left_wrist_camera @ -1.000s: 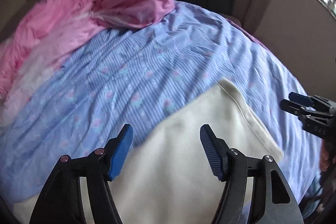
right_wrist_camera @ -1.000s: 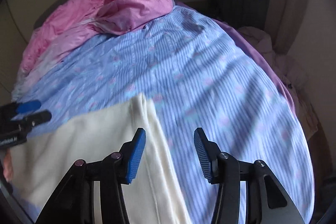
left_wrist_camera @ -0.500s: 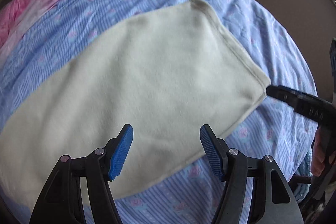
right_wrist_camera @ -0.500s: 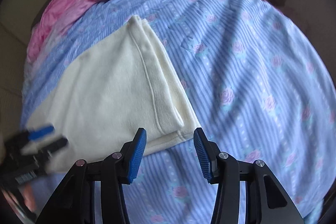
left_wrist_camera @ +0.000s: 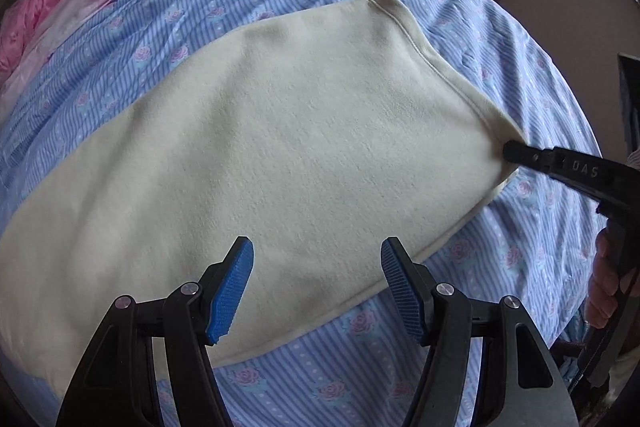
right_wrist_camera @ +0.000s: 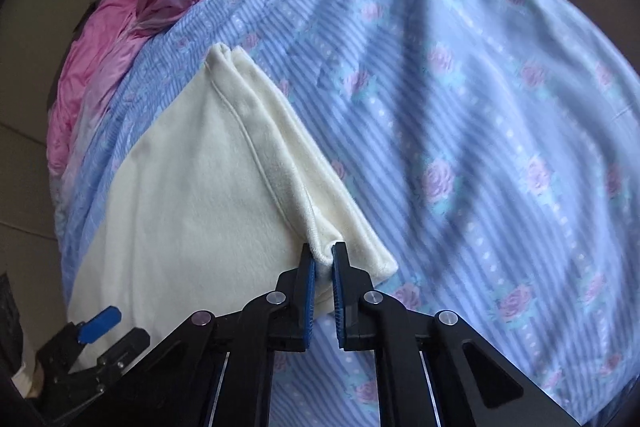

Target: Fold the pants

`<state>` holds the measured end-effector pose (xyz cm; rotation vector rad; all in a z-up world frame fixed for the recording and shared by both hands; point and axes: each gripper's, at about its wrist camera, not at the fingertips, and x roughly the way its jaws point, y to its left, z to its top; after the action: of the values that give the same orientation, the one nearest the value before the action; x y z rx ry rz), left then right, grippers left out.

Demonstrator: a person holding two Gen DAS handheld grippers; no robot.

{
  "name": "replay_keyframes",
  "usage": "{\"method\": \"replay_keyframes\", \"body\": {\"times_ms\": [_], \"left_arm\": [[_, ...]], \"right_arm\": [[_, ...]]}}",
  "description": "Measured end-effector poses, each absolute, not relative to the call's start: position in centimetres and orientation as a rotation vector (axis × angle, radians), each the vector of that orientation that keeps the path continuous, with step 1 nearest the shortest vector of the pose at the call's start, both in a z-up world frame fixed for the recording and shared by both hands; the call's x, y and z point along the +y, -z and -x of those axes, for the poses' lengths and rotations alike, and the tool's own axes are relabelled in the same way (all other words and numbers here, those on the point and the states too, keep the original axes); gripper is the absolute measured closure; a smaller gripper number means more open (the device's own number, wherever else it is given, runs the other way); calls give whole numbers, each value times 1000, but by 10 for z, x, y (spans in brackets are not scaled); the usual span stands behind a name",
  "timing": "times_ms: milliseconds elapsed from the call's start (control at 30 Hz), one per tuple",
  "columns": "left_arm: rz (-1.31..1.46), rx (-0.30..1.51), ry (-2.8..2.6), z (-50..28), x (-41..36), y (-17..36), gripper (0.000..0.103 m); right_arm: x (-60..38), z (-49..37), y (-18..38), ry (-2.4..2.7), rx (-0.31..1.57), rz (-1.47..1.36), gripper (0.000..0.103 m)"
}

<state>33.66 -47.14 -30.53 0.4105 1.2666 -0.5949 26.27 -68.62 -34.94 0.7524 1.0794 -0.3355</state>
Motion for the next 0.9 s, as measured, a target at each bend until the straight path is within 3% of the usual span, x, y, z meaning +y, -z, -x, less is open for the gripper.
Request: {"method": "replay_keyframes", "body": {"times_ms": [133, 500, 600, 633, 700, 900], "left_arm": [[-402, 1268, 601, -330, -473, 303, 38], [-360, 1310, 528, -322, -445, 301, 38], [-336, 1310, 508, -323, -435, 295, 38], [-326, 1306, 505, -322, -431, 291, 38], [-311, 1292, 500, -320, -423, 283, 38], [-256, 1236, 484, -305, -382, 248, 35]], "right_arm": [[-686, -256, 324, 418, 1048, -651, 96], [-673, -269, 348, 512, 1172, -519, 96], [-669, -268, 346, 585, 1196, -454, 84], [-668, -265, 340, 630, 1191, -418, 72], [-667, -262, 326, 666, 1173, -385, 59], [-632, -239, 270, 559, 1104, -314, 53]]}}
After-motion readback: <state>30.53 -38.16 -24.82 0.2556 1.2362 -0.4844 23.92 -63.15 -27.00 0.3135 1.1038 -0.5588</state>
